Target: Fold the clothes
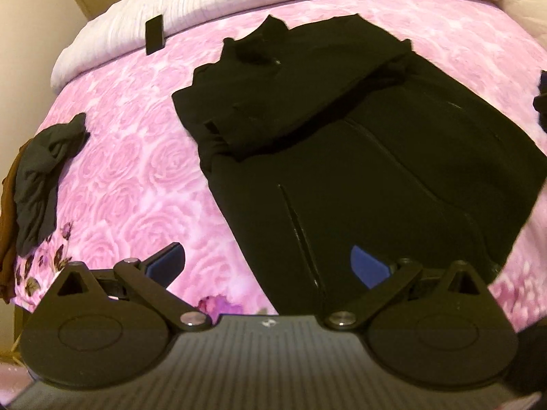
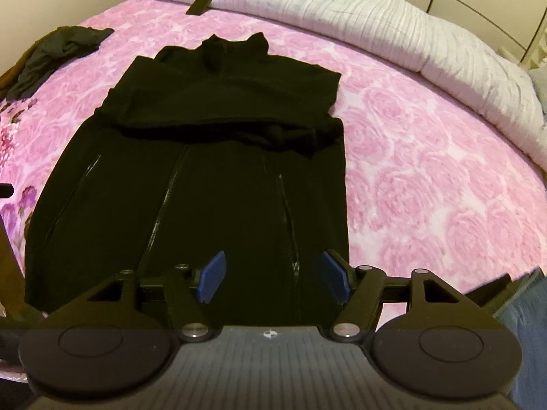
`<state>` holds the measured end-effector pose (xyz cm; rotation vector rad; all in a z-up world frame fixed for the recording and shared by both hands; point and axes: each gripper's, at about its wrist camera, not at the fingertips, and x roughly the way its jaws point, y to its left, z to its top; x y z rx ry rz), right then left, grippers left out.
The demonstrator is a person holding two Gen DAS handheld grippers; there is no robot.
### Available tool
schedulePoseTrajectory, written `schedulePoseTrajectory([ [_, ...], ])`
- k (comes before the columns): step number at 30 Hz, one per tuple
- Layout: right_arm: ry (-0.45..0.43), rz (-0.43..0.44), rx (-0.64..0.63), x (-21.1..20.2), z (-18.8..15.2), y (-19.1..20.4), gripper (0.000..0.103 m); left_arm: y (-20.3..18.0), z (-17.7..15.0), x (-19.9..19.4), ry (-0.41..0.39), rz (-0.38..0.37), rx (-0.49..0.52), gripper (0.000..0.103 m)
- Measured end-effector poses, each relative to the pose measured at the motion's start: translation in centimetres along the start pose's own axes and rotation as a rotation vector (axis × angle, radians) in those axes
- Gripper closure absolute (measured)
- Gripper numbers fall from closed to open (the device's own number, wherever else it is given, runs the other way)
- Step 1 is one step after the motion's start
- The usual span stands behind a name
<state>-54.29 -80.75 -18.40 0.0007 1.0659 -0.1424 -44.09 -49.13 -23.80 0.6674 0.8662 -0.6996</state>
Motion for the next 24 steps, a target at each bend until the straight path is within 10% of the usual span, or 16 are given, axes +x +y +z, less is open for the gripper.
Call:
schedulePoseTrajectory([
  [10, -0.074, -0.045, -0.045, 1.0, 2.7, -0.8, 0.038, 1.7, 0.2, 0.5, -0.025, -0.034, -0.104, 0.001],
  [24, -0.158, -0.143, -0.145, 15.2, 10.5, -9.2, 0.038, 3.6, 13.3, 13.2, -0.070, 0.027, 0.012, 0.001],
])
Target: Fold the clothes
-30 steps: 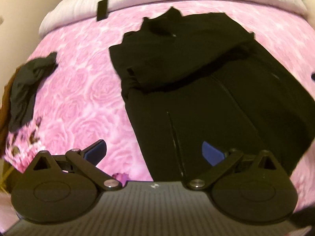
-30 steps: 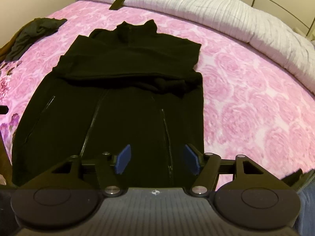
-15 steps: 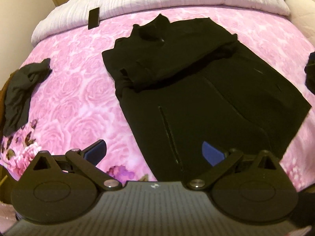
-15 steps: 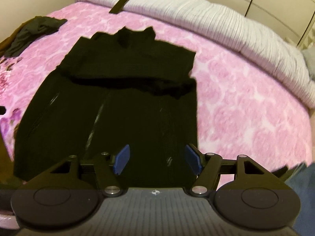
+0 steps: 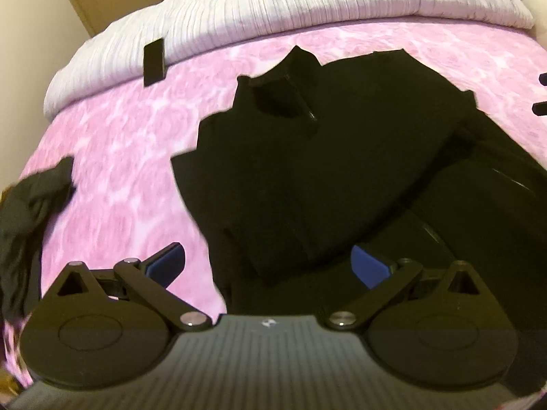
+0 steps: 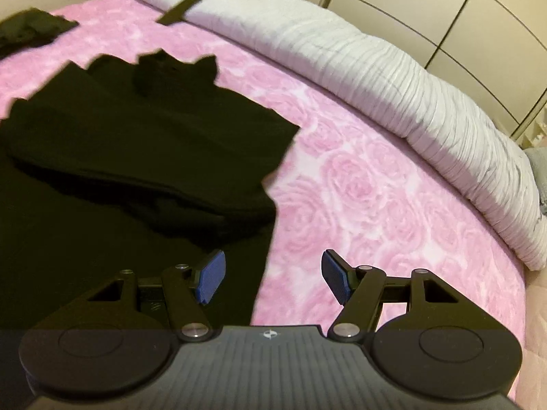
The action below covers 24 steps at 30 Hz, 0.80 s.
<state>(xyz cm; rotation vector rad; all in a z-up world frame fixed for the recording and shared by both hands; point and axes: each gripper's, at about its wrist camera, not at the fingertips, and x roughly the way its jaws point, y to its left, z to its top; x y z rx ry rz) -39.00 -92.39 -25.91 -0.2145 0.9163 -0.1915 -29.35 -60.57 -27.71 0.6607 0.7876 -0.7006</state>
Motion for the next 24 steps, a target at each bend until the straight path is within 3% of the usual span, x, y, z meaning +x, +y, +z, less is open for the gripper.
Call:
schedulePoseTrajectory([
  [6, -0.037, 0.023, 0.079, 3.7, 3.0, -1.1, 0.039, 0.5, 2.7, 6.0, 0.009, -0.038, 0.086, 0.001],
  [9, -0.033, 0.015, 0.122, 5.5, 5.1, -1.3, 0.039, 1.4, 3.2, 8.8, 0.038, -0.093, 0.094, 0.001],
  [15, 0.002, 0.037, 0.156, 7.6, 6.6, 0.0, 0.039, 5.0, 3.3, 12.2, 0.115, -0.321, 0.008, 0.009],
  [17, 0.006, 0.046, 0.127, 8.0, 7.0, 0.7, 0.039, 6.6, 3.0, 13.8, 0.170, -0.403, -0.052, 0.024],
  [18, 0.007, 0.045, 0.117, 8.3, 7.3, 1.0, 0.039, 7.4, 2.8, 14.7, 0.204, -0.453, -0.086, 0.048],
  [19, 0.008, 0.045, 0.108, 8.6, 7.6, 1.2, 0.039, 8.0, 2.7, 15.6, 0.240, -0.503, -0.117, 0.061],
  [20, 0.009, 0.044, 0.098, 8.9, 8.0, 1.4, 0.039, 8.5, 2.6, 16.1, 0.257, -0.538, -0.134, 0.064],
  [22, 0.005, 0.038, 0.085, 9.8, 9.0, 1.7, 0.039, 8.9, 2.9, 16.1, 0.243, -0.573, -0.128, 0.089],
  [24, -0.005, 0.025, 0.079, 11.0, 10.8, 2.0, 0.039, 9.0, 3.4, 15.0, 0.181, -0.578, -0.109, 0.098],
])
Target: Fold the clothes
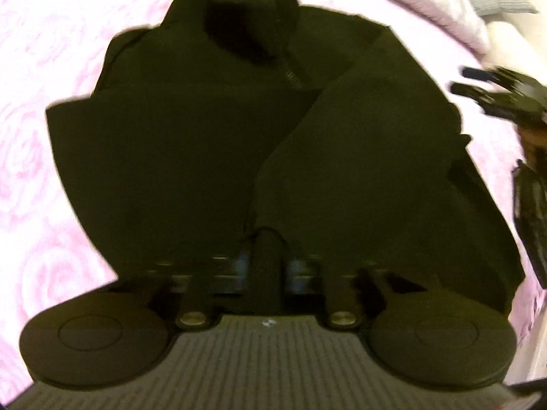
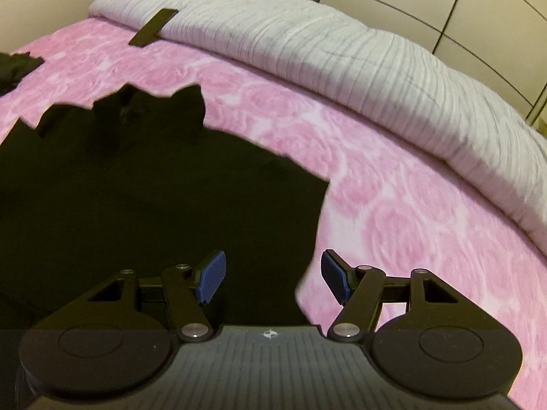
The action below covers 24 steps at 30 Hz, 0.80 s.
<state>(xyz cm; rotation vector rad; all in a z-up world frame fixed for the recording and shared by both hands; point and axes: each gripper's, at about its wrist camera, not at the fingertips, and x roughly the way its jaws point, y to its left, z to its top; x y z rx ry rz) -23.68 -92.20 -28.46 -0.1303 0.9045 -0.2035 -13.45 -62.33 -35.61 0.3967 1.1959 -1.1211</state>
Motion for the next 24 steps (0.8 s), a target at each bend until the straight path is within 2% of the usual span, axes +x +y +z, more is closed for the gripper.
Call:
schedulePoseTrajectory([
  [2, 0.005, -0.020, -0.030, 1.4, 1.5, 0.7, 0.038, -0.5, 0.3, -1.0, -0.052, -0.004, 0.036, 0.098],
  [4, 0.059, -0.076, -0.066, 3.3, 2.7, 1.3, 0.028, -1.4, 0.5, -2.0, -0.106, 0.002, 0.077, 0.098],
  [6, 0.115, -0.109, -0.035, 5.2, 2.9, 0.9, 0.028, -2.1, 0.7, -2.7, -0.142, 0.017, 0.118, 0.098],
  [10, 0.187, -0.068, 0.173, 7.3, 1.7, -1.7, 0.033, -1.7, -0.2, -0.7, -0.069, 0.038, 0.147, 0.098],
  [11, 0.199, -0.077, 0.175, 7.7, 1.2, -2.0, 0.035, -1.5, -0.6, -0.4, -0.060, 0.036, 0.144, 0.098],
  [12, 0.211, -0.089, 0.165, 8.1, 0.8, -2.3, 0.041, -1.3, -0.8, -0.1, -0.055, 0.039, 0.141, 0.098],
  [15, 0.193, -0.152, 0.071, 9.0, -0.3, -3.5, 0.044, -1.6, -0.7, 1.1, -0.059, 0.047, 0.132, 0.098],
  [17, 0.189, -0.163, 0.078, 9.2, -0.6, -4.7, 0.040, -2.2, -0.2, 2.0, -0.055, 0.054, 0.138, 0.098],
  [20, 0.153, -0.188, 0.125, 7.3, -0.2, -5.3, 0.044, -3.0, 0.6, 2.8, -0.056, 0.067, 0.165, 0.098],
  [23, 0.088, -0.134, 0.144, 3.5, -0.6, -3.8, 0.046, -2.8, 0.9, 2.6, -0.059, 0.067, 0.162, 0.098],
  [24, 0.094, -0.115, 0.130, 2.9, -1.2, -3.0, 0.046, -2.6, 0.9, 2.4, -0.059, 0.070, 0.162, 0.098],
])
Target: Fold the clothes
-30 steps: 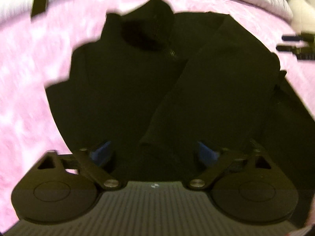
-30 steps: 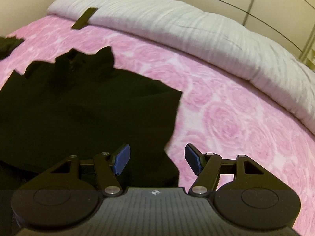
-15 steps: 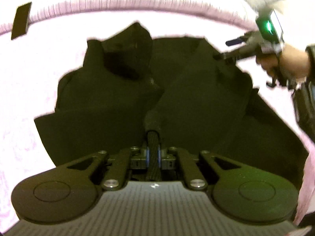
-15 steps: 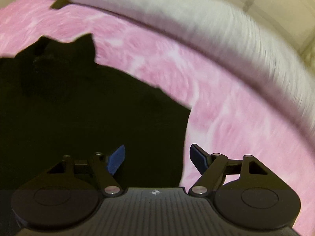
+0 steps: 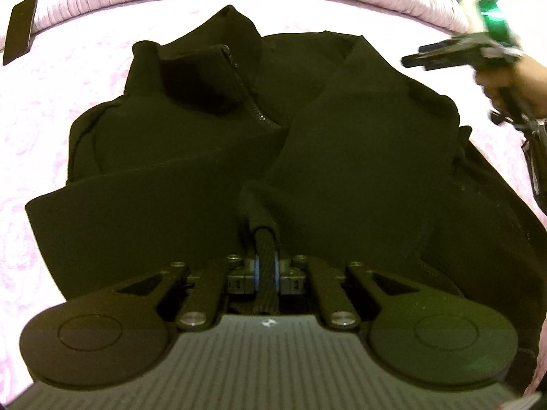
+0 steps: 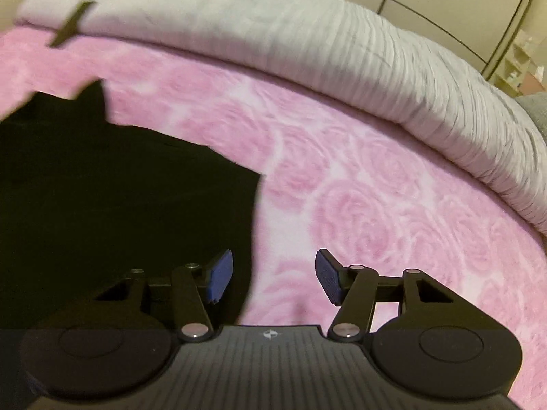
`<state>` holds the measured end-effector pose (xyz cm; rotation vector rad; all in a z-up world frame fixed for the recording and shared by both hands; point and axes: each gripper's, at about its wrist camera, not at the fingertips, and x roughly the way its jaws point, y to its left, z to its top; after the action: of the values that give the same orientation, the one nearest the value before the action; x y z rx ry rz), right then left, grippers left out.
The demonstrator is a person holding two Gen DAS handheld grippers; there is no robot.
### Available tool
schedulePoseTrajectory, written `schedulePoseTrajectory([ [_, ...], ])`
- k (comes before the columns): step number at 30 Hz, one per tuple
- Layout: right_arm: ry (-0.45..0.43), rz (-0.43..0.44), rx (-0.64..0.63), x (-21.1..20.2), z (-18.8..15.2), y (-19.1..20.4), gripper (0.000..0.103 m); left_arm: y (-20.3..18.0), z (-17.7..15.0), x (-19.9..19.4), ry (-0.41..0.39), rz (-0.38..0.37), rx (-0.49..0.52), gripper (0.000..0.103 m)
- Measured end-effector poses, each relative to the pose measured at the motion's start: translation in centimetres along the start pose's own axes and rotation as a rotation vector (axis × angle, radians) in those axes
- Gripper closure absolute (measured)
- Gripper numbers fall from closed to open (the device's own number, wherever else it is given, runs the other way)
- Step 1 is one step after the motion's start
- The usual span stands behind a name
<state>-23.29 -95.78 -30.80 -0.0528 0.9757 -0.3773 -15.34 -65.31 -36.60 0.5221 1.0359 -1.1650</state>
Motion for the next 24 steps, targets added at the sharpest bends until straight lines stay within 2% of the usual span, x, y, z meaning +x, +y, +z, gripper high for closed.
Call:
schedulePoseTrajectory([
  [1, 0.012, 0.017, -0.020, -0.5, -0.8, 0.7, 0.046, 0.2, -0.1, -0.1, 0.003, 0.002, -0.006, 0.098],
  [4, 0.085, -0.016, -0.124, 1.1, -3.4, 1.6, 0.050, 1.0, -0.8, -0.2, 0.017, 0.004, -0.036, 0.098],
  [5, 0.089, -0.020, -0.112, 2.0, -4.0, 0.9, 0.049, 1.1, -0.9, -0.2, 0.021, 0.003, -0.043, 0.098],
  [6, 0.083, -0.026, -0.097, 2.6, -4.2, 0.3, 0.039, 1.2, -1.0, 0.0, 0.023, 0.002, -0.048, 0.098],
  [7, 0.074, -0.038, -0.109, 2.6, -3.9, 0.2, 0.035, 1.1, -0.9, 0.2, 0.023, 0.002, -0.048, 0.098],
  [8, 0.065, -0.051, -0.128, 2.6, -3.6, 0.2, 0.035, 0.9, -0.7, 0.3, 0.024, 0.003, -0.046, 0.098],
  [10, 0.051, -0.087, -0.165, 2.3, -3.1, 0.2, 0.046, 0.3, -0.3, 0.5, 0.020, 0.005, -0.034, 0.098],
  [14, 0.097, -0.103, -0.061, 1.8, -3.1, -1.8, 0.051, -0.5, 0.0, 0.6, 0.035, 0.046, 0.016, 0.098],
  [15, 0.082, -0.090, -0.033, 0.9, -3.2, -2.1, 0.051, -0.5, -0.3, 0.7, 0.047, 0.069, 0.031, 0.097],
  [17, 0.044, -0.062, 0.009, -1.0, -3.5, -2.5, 0.051, 0.1, -1.0, 0.6, 0.051, 0.076, -0.004, 0.095],
  [20, 0.007, -0.006, 0.009, -3.5, -4.6, -1.5, 0.048, 0.8, -2.1, 0.0, 0.045, 0.087, -0.076, 0.085],
  [24, 0.026, 0.057, 0.031, -5.8, -6.6, -0.3, 0.048, 1.1, -3.7, -1.9, 0.013, 0.127, -0.173, 0.062],
])
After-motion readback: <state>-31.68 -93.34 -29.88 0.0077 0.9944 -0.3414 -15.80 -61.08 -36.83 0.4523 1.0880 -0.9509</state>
